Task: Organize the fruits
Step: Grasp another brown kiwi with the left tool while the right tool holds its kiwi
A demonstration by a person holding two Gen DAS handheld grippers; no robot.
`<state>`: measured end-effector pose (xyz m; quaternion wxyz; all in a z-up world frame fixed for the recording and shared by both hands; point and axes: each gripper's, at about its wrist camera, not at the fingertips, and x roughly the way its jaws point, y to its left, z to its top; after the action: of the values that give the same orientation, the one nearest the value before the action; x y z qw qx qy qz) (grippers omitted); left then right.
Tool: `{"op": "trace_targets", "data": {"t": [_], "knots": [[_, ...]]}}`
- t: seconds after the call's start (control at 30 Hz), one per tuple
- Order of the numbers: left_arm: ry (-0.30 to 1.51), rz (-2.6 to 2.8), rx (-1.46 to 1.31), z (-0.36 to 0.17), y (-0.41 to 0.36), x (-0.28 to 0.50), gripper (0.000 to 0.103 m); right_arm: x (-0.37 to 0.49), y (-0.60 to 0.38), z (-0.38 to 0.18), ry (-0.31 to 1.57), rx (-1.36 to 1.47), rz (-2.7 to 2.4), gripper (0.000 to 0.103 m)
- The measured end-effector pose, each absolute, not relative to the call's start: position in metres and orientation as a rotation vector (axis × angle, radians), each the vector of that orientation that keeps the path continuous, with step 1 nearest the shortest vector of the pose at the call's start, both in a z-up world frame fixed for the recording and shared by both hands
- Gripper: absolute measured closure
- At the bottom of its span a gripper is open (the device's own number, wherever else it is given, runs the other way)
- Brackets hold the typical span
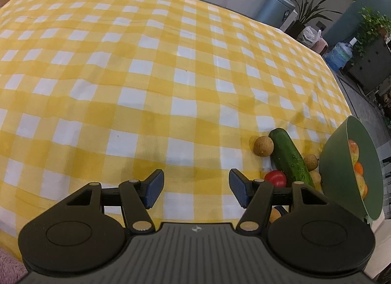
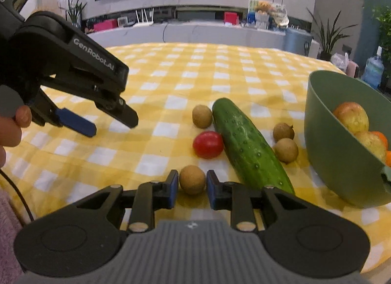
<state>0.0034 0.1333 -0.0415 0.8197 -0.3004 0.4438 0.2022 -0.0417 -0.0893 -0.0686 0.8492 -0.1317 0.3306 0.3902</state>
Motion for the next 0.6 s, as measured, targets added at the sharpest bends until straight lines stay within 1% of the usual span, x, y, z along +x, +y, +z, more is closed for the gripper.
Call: {"op": "trace_targets", "data": {"t": [0.27, 0.33, 0.47, 0.57, 0.6], "knots": [[0.925, 0.403, -0.634, -0.043, 0.131, 0.006, 0.031, -0.04, -0.09, -0.074, 0.669, -0.27, 0.846, 0.083], [0.924, 0.345, -0.67, -0.049, 0.131, 0.01, 0.03, -0.04, -0.092, -0.075, 0.655, -0.267, 0.858, 0.083], [0.856, 0.257, -0.776, -0.059, 0.134, 0.022, 0.03, -0.04, -0.095, -0.076, 0.645, -0.261, 0.871, 0.082], [0.791, 0.268, -0.724, -0.053, 0.13, 0.028, 0.032, -0.041, -0.096, -0.076, 0.642, -0.255, 0.872, 0.082], [0.764, 0.278, -0.702, -0.051, 0.128, 0.029, 0.034, -0.041, -0.096, -0.076, 0.643, -0.25, 0.872, 0.082]]}}
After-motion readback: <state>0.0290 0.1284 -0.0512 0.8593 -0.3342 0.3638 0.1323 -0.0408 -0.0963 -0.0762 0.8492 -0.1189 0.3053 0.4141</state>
